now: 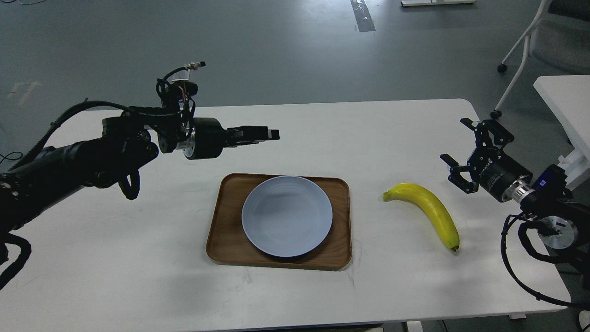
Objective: Place banana on plate with both arms
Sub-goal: 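Release the plate and withdraw the left gripper upward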
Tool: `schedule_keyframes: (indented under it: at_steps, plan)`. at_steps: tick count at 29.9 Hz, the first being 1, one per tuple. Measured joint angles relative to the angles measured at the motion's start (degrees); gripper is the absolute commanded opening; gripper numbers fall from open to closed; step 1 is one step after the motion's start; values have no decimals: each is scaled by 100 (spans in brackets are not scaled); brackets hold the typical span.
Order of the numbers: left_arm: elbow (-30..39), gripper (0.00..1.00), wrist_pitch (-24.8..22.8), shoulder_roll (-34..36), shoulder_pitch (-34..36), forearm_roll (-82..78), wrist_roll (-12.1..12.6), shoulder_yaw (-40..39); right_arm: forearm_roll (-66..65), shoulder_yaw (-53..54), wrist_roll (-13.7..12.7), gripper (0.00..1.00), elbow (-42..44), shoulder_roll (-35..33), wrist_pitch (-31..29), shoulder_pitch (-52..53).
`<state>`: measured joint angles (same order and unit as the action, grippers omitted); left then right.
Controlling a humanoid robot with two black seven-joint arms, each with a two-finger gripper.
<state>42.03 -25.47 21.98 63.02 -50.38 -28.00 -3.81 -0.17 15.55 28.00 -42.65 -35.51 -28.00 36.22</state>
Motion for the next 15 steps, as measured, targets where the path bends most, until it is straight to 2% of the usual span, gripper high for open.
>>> schedule_keyframes:
  at_steps: [6, 10, 15]
  plan:
    - [107, 98, -171, 593, -310, 3241, 0, -145, 0, 0, 0, 100, 1, 0, 0, -3]
    - [115, 98, -246, 847, -1219, 4027, 3, -934, 0, -13, 0, 100, -19, -3, 0, -17]
    - [77, 98, -252, 927, -2332, 4254, 3, -2144, -37, -26, 0, 100, -40, -24, 0, -16]
